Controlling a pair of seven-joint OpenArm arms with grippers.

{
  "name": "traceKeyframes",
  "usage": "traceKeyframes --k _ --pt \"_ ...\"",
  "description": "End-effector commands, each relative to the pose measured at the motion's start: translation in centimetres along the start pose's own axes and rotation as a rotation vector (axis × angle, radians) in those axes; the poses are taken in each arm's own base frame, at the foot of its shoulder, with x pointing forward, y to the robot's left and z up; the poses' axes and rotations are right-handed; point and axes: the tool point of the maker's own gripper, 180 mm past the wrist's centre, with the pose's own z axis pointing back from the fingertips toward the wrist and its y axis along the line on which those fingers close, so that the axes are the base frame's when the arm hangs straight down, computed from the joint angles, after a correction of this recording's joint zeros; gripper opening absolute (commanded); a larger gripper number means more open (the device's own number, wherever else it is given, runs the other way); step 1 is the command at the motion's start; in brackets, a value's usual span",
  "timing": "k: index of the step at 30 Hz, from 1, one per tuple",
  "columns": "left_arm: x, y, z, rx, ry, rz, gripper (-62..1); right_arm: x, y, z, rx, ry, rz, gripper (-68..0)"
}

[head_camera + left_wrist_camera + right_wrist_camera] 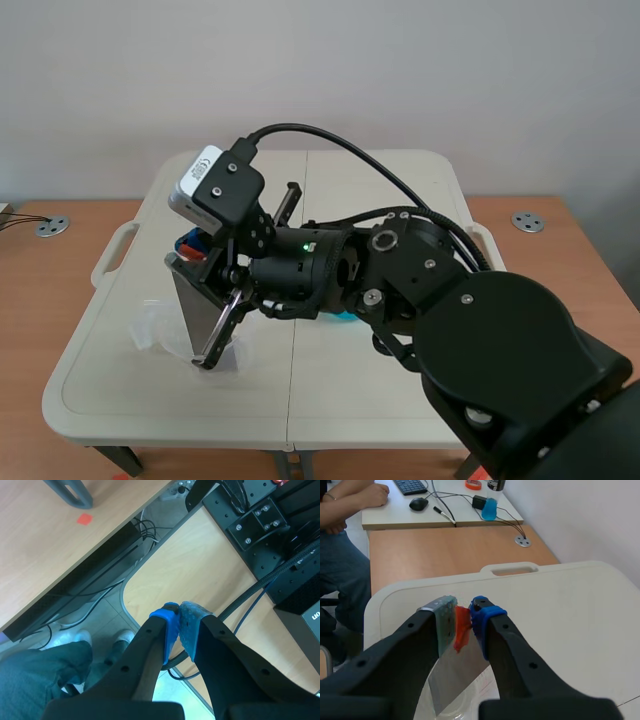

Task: Hold the metal plate by the orange handle, dip it into the blue solution, take it out and point at it, then put the plate back in the beaker on the left.
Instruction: 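Put the plate into the left beaker, then return to the home posture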

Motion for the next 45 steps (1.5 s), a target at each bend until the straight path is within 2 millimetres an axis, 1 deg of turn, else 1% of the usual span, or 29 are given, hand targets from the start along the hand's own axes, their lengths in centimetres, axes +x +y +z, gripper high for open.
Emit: traceKeyframes --k 1,5,6,8,9,10,11,13,14,15,16,17,18,19,23,26,28,31,35,40,45 --pt "0.7 -0.1 -0.1 -0.004 -0.023 0.000 -59.2 0.4 -0.3 -0.2 0.002 -0.004 0.012 -52.1" --pt "0.7 -0.1 -0.1 -0.004 -0.023 0.000 -59.2 0.4 -0.3 -0.2 0.002 -0.004 0.012 -44.8" --pt "0.7 -0.1 -0.1 -0.005 -0.021 -0.006 -59.2 0.4 -0.3 -0.2 0.002 -0.004 0.012 -42.0" --pt "0.6 -0.2 -0.1 -0.007 -0.015 -0.018 -59.0 0.4 -0.3 -0.2 0.002 -0.005 0.012 -34.0" --pt "0.6 -0.2 -0.1 -0.008 -0.016 -0.019 -56.7 0.4 -0.3 -0.2 0.001 -0.005 0.011 -29.8" --pt "0.6 -0.2 -0.1 -0.008 -0.017 -0.019 -51.9 0.4 -0.5 -0.2 -0.009 -0.006 0.013 -26.7" --pt "0.6 -0.2 -0.1 -0.008 -0.017 -0.019 -44.8 0.4 -0.7 -0.2 -0.022 -0.008 0.013 -24.6" --pt "0.6 -0.2 -0.1 -0.008 -0.017 -0.019 -27.1 0.5 -1.1 -0.2 -0.045 -0.011 0.014 -20.1" --pt "0.6 -0.2 -0.1 -0.008 -0.017 -0.019 -17.8 0.5 -1.2 -0.1 -0.048 -0.013 0.012 -17.0" --pt "0.6 -0.2 -0.1 -0.008 -0.017 -0.019 -9.9 0.5 -1.2 -0.1 -0.048 -0.013 0.012 -13.6" --pt "0.6 -0.2 -0.1 -0.008 -0.018 -0.020 -4.8 0.6 -1.2 -0.1 -0.048 -0.016 0.009 -9.8" --pt "0.7 -0.1 -0.2 -0.006 -0.020 -0.021 -2.3 0.6 -1.2 -0.1 -0.049 -0.018 0.006 -6.0" --pt "0.7 0.0 -0.2 -0.005 -0.019 -0.022 -1.9 0.7 -1.2 -0.1 -0.050 -0.024 -0.003 -1.8" --pt "0.8 0.1 -0.2 -0.002 -0.021 -0.024 -1.9 0.8 -1.2 -0.1 -0.052 -0.029 -0.009 -1.2" --pt "1.0 0.2 -0.3 0.001 -0.027 -0.025 -1.9 1.1 -1.3 -0.1 -0.055 -0.044 -0.029 -1.1" --pt "1.1 0.2 -0.3 0.001 -0.030 -0.025 -1.9 1.3 -1.8 0.1 -0.073 -0.062 -0.055 -1.1" --pt "1.2 0.3 -0.3 0.001 -0.034 -0.027 -1.9 1.5 -2.5 0.6 -0.094 -0.075 -0.067 -1.1" --pt "2.2 0.9 -0.6 0.016 -0.064 -0.034 -1.9 2.2 -3.3 1.7 -0.122 -0.092 -0.061 -1.1" --pt "5.0 2.7 -1.2 0.053 -0.148 -0.057 -1.9 3.4 -3.4 3.5 -0.139 -0.100 -0.036 -1.1" --pt "9.7 5.3 -1.7 0.110 -0.272 -0.085 -1.9 4.5 -2.9 5.8 -0.153 -0.100 -0.035 -1.1" --pt "14.2 7.3 -1.4 0.155 -0.400 -0.088 -1.9 4.6 -2.1 8.4 -0.165 -0.078 -0.057 -1.1"
